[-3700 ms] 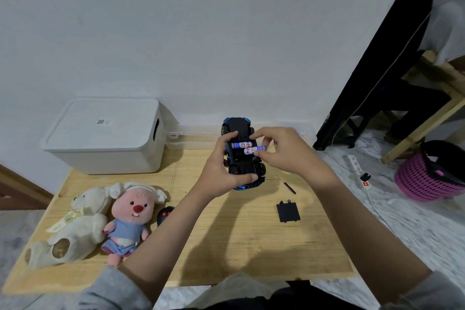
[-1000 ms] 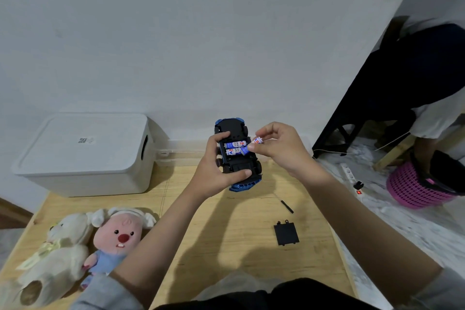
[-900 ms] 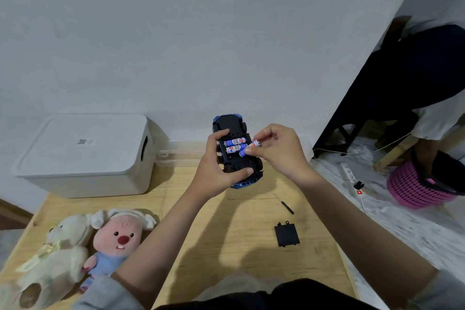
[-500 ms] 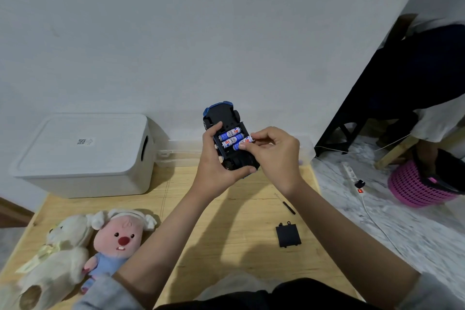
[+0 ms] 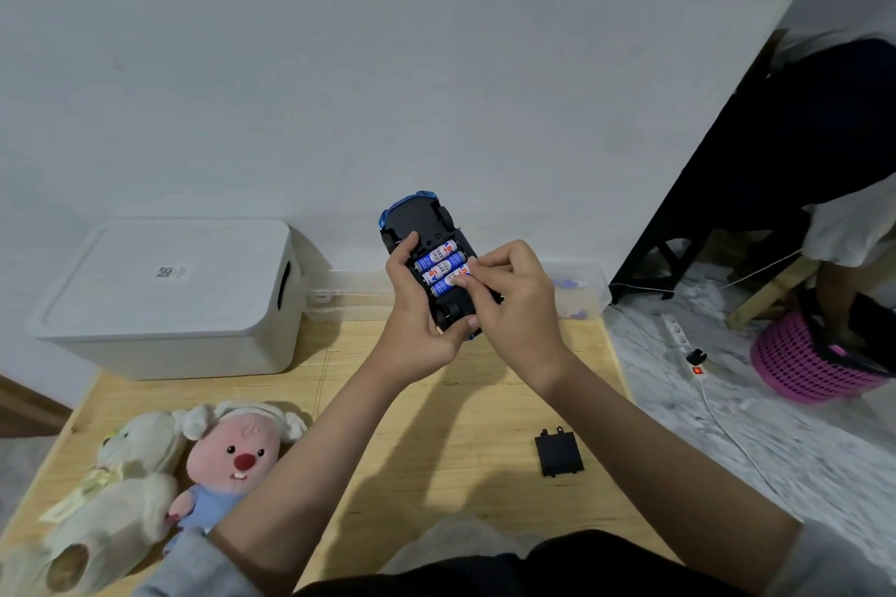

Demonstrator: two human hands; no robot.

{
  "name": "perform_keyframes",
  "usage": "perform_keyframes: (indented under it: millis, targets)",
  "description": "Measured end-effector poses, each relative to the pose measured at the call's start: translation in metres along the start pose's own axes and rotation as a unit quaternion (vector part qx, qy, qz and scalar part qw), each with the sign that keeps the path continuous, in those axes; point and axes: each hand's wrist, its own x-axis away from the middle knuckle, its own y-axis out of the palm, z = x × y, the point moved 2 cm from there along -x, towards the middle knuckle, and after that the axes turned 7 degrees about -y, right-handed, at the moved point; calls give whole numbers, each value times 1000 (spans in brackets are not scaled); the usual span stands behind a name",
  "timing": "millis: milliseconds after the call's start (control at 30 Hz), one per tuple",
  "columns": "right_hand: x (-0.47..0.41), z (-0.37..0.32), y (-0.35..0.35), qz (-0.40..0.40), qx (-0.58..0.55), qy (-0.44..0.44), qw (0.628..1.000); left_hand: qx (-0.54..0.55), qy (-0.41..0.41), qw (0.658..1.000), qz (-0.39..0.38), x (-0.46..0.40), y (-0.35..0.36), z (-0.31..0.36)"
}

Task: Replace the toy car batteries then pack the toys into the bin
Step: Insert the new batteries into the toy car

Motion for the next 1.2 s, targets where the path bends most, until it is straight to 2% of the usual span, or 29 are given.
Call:
perform_keyframes:
  millis: [167,333,433,533,633,767,900,1000,1067,1200]
  targets:
    - [2,7,6,-71,102,-87,988,-19,-1,1000,9,2,-1,0]
    - [2,17,1,-179,173,-158,955,-21,-24,999,1,6,-6,-6]
    - [5,25,-6,-237,71,-42,968,-29,-42,999,-16,10,-8,-14]
    - [18,31,-17,-168,-16,75,983,-29,-63,997,-28,17,-5,-20]
    - [48,45,-27,-125,-33,174,976,-12,-78,996,-36,28,1,-28]
    - [108,77,-38,-159,66,251,953,8,-107,993,-48,46,8,-42]
    - [165,103,-49,-187,155,402,883,12,-140,988,-64,65,18,-57]
    - [189,113,-51,-217,204,450,842,16,-163,984,-73,75,25,-68]
    - [196,114,-49,-221,213,458,834,14,-172,982,-76,80,28,-71]
    - [201,115,-46,-207,222,445,842,16,-185,979,-84,87,33,-76]
